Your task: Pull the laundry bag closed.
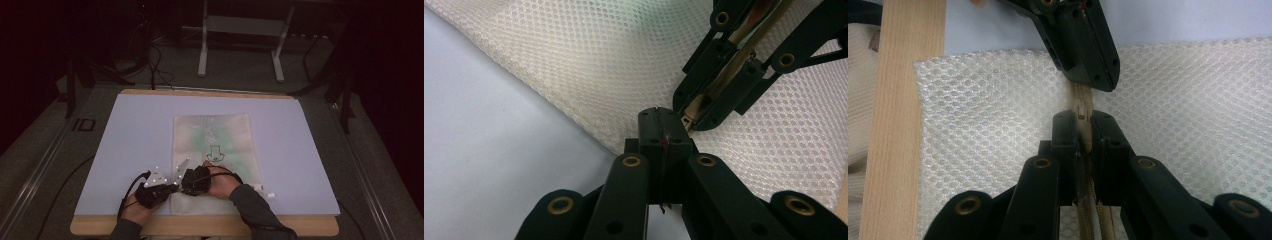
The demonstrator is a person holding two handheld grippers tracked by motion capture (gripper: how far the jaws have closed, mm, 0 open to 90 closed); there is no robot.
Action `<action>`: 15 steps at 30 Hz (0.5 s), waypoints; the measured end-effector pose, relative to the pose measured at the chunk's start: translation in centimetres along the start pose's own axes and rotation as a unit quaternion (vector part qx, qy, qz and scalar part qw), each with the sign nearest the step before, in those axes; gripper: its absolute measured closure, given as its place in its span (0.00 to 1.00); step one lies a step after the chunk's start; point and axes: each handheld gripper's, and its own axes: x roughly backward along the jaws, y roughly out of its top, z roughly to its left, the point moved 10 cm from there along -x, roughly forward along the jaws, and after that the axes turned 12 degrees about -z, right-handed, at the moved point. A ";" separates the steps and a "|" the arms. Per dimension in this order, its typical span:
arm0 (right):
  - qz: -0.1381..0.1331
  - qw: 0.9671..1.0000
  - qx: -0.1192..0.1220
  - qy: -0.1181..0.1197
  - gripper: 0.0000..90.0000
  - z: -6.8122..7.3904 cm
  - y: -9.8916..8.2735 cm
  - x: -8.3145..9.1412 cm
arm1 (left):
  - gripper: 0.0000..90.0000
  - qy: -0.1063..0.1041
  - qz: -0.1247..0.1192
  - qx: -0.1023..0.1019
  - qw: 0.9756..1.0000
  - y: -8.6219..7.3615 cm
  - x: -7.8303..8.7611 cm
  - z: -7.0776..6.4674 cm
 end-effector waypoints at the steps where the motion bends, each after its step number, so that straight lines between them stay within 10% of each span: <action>1: -0.002 1.000 -0.002 0.000 0.91 0.0 0.0 0.0 | 0.99 0.000 0.000 0.000 1.000 0.0 0.0 0.0; 15: -0.006 1.000 -0.009 0.004 0.91 -0.1 -0.5 0.4 | 1.00 0.001 0.000 0.000 1.000 0.0 0.0 0.0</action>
